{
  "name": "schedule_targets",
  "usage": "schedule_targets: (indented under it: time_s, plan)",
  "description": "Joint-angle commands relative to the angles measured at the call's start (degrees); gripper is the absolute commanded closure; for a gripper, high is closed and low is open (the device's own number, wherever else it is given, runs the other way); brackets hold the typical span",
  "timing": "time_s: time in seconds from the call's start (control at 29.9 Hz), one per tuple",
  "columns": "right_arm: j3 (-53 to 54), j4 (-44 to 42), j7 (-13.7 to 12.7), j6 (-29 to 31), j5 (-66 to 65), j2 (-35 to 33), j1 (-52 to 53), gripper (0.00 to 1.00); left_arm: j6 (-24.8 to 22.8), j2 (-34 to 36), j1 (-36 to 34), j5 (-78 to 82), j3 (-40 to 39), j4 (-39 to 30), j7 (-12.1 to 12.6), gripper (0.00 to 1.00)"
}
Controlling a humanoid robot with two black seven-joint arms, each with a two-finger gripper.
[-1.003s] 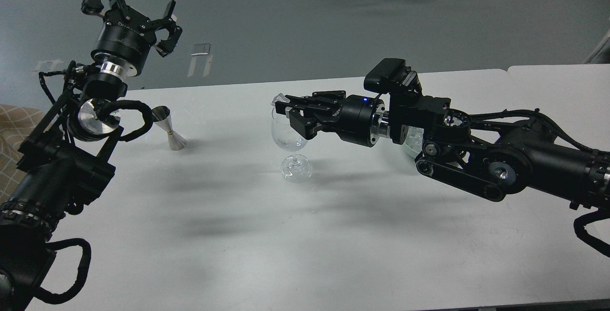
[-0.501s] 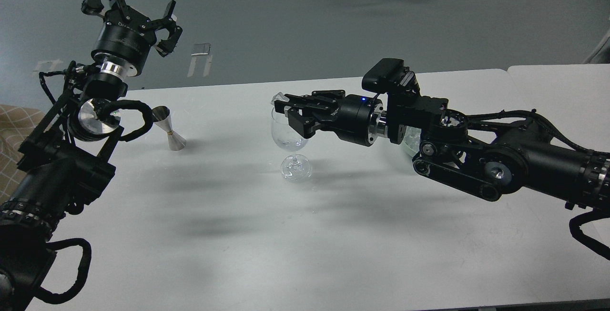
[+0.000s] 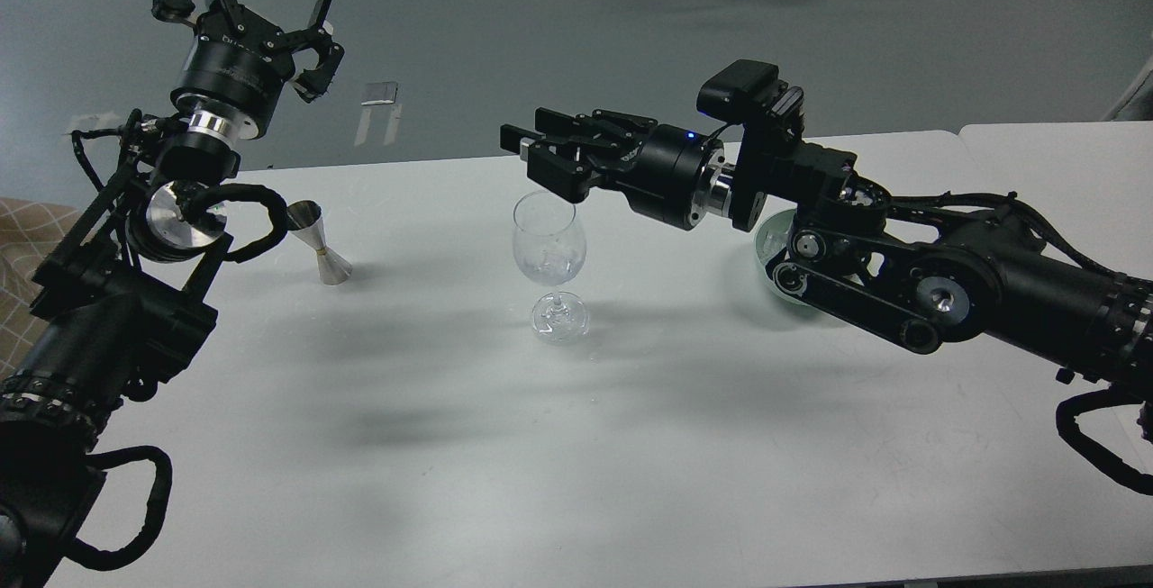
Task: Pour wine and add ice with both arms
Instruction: 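Set the bowl back on the table and release it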
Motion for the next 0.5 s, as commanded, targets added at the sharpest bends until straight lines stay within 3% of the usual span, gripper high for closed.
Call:
schedule_targets:
  time_s: [0.0, 0.23, 0.4, 0.47]
  plan:
    - [11.4, 1.0, 0.1, 0.0, 0.1, 4.4, -6.2, 0.00, 0.0, 0.8, -0.1, 0.0, 0.0, -0.1, -0.2, 0.02]
    - [31.5, 2.8, 0.0, 0.0, 1.4, 11.0, -10.2, 0.00, -0.1, 0.8, 0.1, -0.2, -0.7, 0.0, -0.9, 0.02]
    - [38.5, 1.9, -0.1, 0.0, 11.9, 11.0, -10.2, 0.00, 0.7, 0.8, -0.3, 0.4, -0.7, 0.0, 0.0, 0.02]
    - [39.9, 0.6, -0.2, 0.1, 22.1, 11.0, -9.6, 0.00, 0.6, 0.8, 0.0, 0.8, -0.1, 0.0, -0.5, 0.02]
